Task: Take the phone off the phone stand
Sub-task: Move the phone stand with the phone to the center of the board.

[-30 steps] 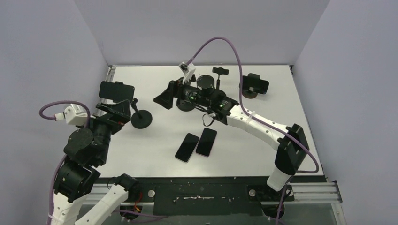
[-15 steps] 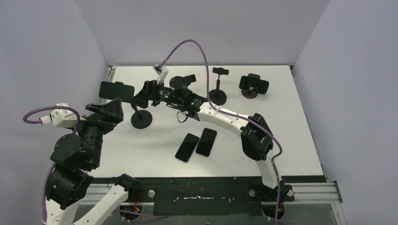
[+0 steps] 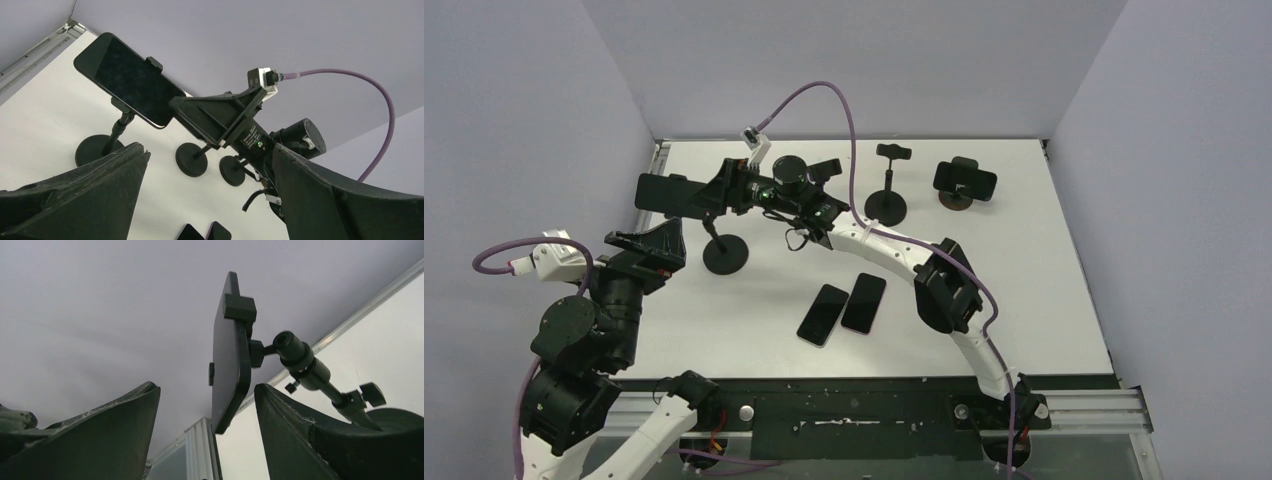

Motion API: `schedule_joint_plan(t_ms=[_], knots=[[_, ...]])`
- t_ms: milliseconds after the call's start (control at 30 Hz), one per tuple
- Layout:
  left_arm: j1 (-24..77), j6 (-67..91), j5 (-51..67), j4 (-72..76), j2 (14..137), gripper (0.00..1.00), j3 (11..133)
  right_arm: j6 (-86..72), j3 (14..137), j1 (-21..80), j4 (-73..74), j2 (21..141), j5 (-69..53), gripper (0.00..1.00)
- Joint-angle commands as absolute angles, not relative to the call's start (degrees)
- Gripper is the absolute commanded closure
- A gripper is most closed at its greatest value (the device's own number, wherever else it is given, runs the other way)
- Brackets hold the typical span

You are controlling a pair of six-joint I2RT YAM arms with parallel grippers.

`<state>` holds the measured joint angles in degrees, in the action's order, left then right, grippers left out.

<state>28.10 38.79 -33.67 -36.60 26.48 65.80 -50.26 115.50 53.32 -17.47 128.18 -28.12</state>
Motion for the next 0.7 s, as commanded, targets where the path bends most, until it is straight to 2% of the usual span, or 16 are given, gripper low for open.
schedule_joint_plan(t_ms=[0,367,567,667], knots=[[28.5,39.7,-32.5,-37.3,25.7,0.05,65.1,-53.7,123.2,52.8,-20.1,131.2,-30.7,0.32],[28.7,40.0,-32.7,-37.8,24.8,0.05,64.3,-56.1,129.5,52.8,-17.0,136.4,-32.6,0.60],[28.7,39.8,-33.2,-37.9,24.9,0.05,64.8,-55.8,128.7,52.7,-17.4,135.5,-33.8,0.91],[28.8,39.3,-33.5,-37.1,25.2,0.05,64.8,-55.6,123.7,52.1,-19.1,132.0,-34.2,1.00]])
